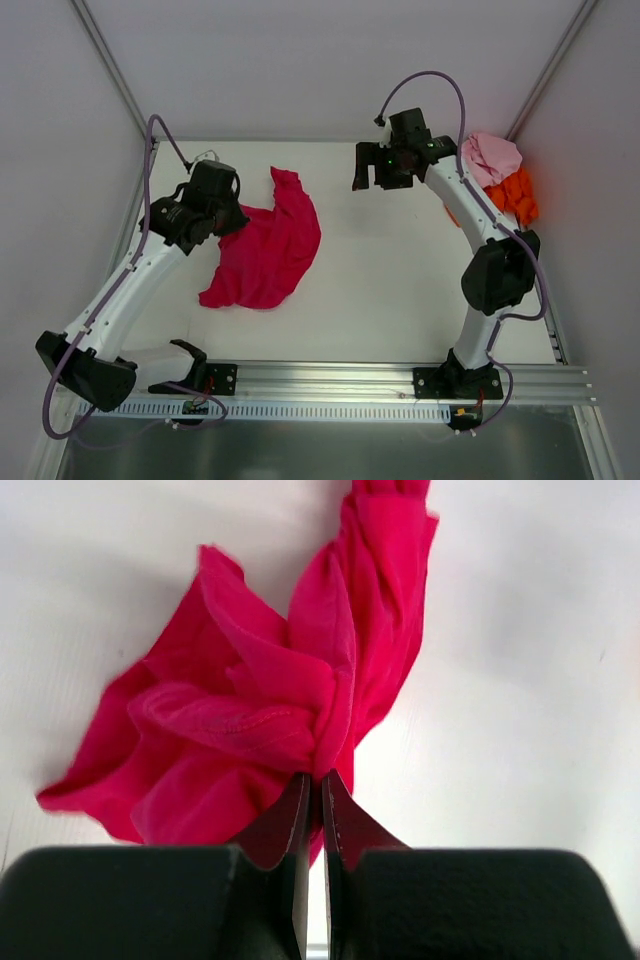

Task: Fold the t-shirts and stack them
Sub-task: Flatten out the tshirt

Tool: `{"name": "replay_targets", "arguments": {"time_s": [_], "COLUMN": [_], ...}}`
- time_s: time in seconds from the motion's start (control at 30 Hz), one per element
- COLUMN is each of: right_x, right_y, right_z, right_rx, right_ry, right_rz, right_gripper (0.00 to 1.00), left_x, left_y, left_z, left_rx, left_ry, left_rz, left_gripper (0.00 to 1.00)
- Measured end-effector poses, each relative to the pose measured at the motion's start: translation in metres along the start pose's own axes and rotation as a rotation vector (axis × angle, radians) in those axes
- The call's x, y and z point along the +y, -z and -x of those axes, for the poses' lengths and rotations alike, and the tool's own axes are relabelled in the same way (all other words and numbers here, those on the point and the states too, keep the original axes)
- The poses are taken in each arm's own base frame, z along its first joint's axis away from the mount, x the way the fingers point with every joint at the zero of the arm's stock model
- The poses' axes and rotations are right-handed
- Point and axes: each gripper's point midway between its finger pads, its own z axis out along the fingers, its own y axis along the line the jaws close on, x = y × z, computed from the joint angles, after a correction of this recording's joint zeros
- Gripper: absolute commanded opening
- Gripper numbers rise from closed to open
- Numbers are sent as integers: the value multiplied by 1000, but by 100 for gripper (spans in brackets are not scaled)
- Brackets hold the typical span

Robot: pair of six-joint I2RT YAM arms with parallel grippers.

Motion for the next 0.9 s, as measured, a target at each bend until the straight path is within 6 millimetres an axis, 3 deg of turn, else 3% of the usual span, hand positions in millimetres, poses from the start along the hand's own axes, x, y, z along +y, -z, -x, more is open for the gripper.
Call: {"name": "replay_targets", "arguments": {"time_s": [0.13, 0.23, 0.33, 0.43, 0.47, 0.5, 0.53, 0.73, 0.9], "right_x": [4, 5, 7, 9, 10, 11, 12, 15, 37], "right_y": [-7, -13, -16, -16, -15, -15, -14, -15, -21], "right_z": [-2, -2, 3, 11, 13, 15, 16, 14, 16], "right_rx": [13, 26, 24, 8, 3, 0, -4, 2, 58], "right_ry": [7, 9, 11, 15, 16, 17, 18, 23, 20], "right_rz": [5, 5, 6, 11, 13, 14, 15, 19, 128], "right_gripper": [93, 94, 94, 94, 93, 94, 93, 94, 93], "left_x": [13, 11, 2, -4, -4, -4, -4, 4, 5], "left_y": [11, 25, 40, 40, 37, 34, 30, 22, 16], "left_z": [-37, -66, -79, -88, -92, -95, -98, -101, -96], "left_rx": [64, 105, 139, 176, 193, 211, 225, 225, 211], "left_ry": [-51, -118, -149, -170, -180, -191, -207, -224, -239], "left_rz": [-9, -91, -187, -226, -220, -214, -207, -168, -131], "left_gripper": [0, 0, 0, 1, 8, 62, 97, 99, 96]}}
